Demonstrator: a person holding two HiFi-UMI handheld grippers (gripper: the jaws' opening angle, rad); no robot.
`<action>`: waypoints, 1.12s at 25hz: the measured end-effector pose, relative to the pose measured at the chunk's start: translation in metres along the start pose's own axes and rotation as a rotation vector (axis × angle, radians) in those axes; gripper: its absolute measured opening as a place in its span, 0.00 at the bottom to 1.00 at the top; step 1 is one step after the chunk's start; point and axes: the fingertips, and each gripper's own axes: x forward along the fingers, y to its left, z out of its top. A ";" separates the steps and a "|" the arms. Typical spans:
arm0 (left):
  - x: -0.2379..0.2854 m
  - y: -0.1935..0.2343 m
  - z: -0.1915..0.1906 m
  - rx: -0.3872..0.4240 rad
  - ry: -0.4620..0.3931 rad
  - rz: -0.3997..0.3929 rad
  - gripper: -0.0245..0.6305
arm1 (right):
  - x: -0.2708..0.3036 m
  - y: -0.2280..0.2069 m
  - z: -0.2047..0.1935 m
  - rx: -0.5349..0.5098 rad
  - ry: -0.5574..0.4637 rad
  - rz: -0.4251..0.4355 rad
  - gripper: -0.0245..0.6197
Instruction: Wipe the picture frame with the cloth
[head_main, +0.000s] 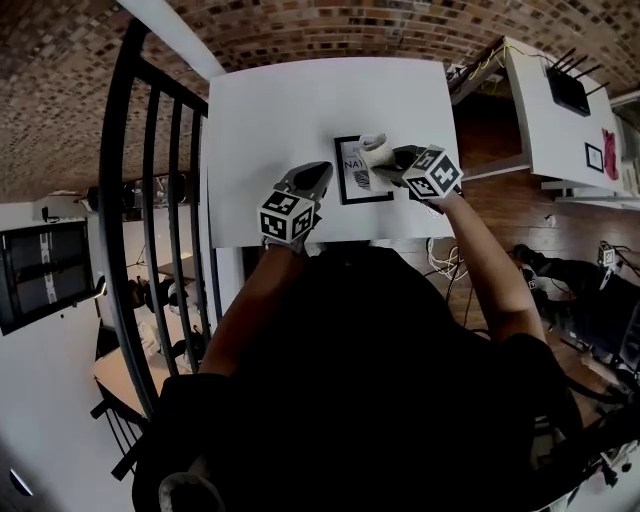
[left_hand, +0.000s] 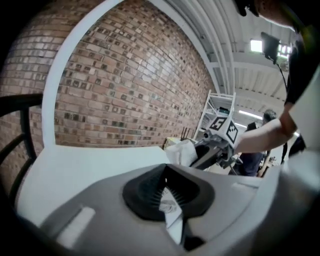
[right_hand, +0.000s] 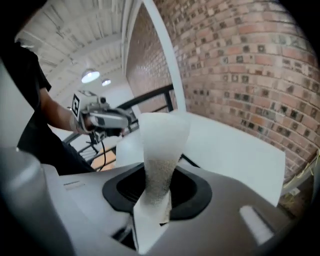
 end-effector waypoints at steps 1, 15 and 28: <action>-0.003 -0.002 0.012 0.013 -0.026 -0.006 0.04 | -0.010 0.006 0.024 -0.005 -0.095 -0.003 0.23; -0.049 -0.057 0.113 0.202 -0.286 -0.146 0.04 | -0.122 0.090 0.150 -0.280 -0.659 -0.059 0.22; -0.050 -0.065 0.104 0.219 -0.267 -0.176 0.04 | -0.116 0.104 0.145 -0.303 -0.654 -0.015 0.22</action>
